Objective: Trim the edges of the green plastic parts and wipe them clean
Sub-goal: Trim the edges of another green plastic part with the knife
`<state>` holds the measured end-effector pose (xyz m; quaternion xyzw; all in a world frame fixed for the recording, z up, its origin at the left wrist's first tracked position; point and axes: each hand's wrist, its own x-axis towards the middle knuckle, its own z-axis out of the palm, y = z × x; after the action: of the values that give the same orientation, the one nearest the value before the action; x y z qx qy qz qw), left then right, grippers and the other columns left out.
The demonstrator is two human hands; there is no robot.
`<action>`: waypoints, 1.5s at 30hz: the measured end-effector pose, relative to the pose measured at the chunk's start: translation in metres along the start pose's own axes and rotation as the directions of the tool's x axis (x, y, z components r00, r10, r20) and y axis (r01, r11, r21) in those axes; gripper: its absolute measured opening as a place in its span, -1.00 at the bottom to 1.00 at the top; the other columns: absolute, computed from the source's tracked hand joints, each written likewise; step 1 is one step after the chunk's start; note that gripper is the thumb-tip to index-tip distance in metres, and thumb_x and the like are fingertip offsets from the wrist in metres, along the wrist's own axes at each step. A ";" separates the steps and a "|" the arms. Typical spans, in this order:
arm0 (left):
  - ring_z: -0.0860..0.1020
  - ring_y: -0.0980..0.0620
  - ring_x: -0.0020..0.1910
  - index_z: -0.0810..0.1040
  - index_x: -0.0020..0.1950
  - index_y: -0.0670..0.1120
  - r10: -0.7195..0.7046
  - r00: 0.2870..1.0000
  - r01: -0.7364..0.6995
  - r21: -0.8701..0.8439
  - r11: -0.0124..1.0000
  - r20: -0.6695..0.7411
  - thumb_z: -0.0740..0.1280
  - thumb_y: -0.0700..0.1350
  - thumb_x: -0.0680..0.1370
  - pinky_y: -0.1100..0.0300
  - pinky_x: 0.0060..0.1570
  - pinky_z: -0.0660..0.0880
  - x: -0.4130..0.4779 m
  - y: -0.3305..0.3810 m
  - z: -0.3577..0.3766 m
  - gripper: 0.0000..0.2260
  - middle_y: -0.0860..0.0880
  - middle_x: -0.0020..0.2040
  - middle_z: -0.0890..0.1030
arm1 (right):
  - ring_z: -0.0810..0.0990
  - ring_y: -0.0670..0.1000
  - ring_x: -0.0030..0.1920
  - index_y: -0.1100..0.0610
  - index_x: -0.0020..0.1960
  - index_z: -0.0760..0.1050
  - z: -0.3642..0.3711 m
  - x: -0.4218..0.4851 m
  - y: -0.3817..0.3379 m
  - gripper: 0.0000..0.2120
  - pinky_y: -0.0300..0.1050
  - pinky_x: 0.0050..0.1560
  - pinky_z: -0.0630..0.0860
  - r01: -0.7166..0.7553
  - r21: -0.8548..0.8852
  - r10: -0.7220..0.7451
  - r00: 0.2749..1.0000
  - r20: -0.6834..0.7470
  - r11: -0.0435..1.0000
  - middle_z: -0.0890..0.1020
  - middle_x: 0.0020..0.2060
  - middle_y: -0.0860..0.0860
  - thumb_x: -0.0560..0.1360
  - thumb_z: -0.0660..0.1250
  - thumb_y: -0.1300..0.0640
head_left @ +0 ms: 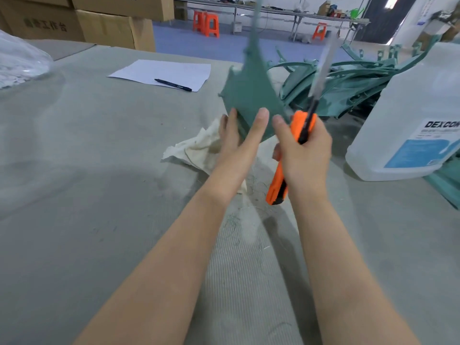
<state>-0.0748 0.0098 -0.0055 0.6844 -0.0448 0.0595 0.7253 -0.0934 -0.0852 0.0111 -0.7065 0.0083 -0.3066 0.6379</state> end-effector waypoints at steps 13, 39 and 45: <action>0.69 0.04 -0.17 0.63 -0.02 -0.02 -0.271 0.928 0.362 -0.456 0.813 0.255 0.42 -0.01 0.45 0.19 -0.27 0.60 0.014 -0.001 -0.048 -0.85 -0.01 -0.07 0.71 | 0.37 -0.09 -0.54 0.17 -0.08 0.38 -0.025 0.016 0.004 -0.84 -0.27 -0.45 0.35 -0.394 0.241 0.356 0.916 0.186 0.887 0.52 -0.26 0.03 0.53 0.37 0.21; 0.68 -0.07 -0.11 0.60 0.13 -0.14 -0.285 0.956 0.278 -0.490 0.826 0.062 0.37 -0.17 0.52 0.09 -0.22 0.60 0.020 -0.008 -0.067 -0.80 -0.12 0.00 0.70 | 0.58 0.04 -0.38 0.02 -0.30 0.53 -0.033 0.017 0.021 -0.56 0.10 -0.14 0.59 -0.095 -0.490 0.153 0.985 0.081 0.866 0.63 -0.36 0.09 0.55 0.18 -0.26; 0.67 -0.09 -0.10 0.59 0.15 -0.15 -0.282 0.958 0.272 -0.488 0.829 0.055 0.36 -0.17 0.52 0.08 -0.21 0.60 0.020 -0.007 -0.069 -0.78 -0.13 0.01 0.69 | 0.47 -0.15 -0.58 0.03 -0.26 0.57 -0.031 0.016 0.024 -0.57 -0.15 -0.34 0.44 -0.071 -0.504 0.155 0.980 0.127 0.861 0.61 -0.42 0.05 0.55 0.19 -0.26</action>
<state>-0.0552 0.0791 -0.0135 0.4765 0.0481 -0.0530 0.8763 -0.0852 -0.1243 -0.0041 -0.8676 0.0762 -0.1971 0.4502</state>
